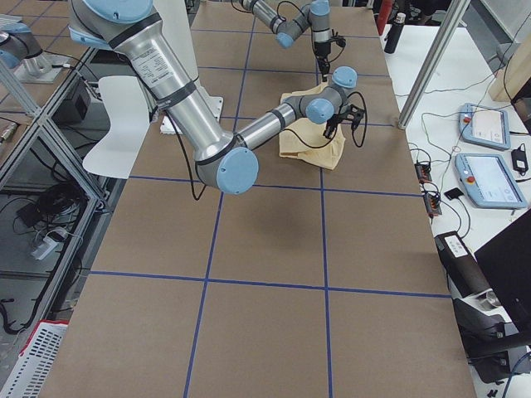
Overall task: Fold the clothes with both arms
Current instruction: 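Lay the hem down at the collar and open both grippers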
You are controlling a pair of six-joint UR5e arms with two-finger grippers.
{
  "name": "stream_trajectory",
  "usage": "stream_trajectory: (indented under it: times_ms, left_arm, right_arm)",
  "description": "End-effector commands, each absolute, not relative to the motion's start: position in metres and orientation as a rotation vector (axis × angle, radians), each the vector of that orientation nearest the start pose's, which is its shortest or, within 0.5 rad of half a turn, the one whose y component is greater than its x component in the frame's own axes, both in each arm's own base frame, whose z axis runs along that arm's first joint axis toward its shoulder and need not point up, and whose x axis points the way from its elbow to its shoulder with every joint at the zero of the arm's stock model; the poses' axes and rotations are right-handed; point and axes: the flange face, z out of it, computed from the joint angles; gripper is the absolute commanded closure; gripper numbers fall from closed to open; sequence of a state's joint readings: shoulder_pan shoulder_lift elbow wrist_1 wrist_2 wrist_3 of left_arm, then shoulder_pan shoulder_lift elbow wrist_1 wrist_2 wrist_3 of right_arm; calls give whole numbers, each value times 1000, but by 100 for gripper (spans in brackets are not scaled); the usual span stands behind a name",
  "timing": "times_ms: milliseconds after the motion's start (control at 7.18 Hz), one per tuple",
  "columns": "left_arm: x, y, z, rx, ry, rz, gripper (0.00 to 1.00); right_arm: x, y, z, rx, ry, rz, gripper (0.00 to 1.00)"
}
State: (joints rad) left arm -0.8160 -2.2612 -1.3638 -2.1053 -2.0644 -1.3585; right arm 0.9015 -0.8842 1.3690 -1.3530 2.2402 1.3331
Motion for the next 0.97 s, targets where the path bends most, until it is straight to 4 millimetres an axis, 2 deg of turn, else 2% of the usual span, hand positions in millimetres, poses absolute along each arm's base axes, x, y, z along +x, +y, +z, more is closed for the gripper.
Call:
stream_trajectory:
  times_ms: [0,139,557,835]
  left_arm:
    - [465,-620,278,99,1084,-296,100]
    - [470,-628,288,129,1063,-321,100]
    - [481,-633,318,115,1030,-327,100]
    - [481,-633,310,121,1040,-325,100]
  right_arm:
    - [-420,-647,323,-143,-937,363,100]
    - [-423,-651,335,-129,-947,359,100]
    - [-422,-650,346,-138,-936,364,100]
    - [-423,-651,342,-134,-940,361,100]
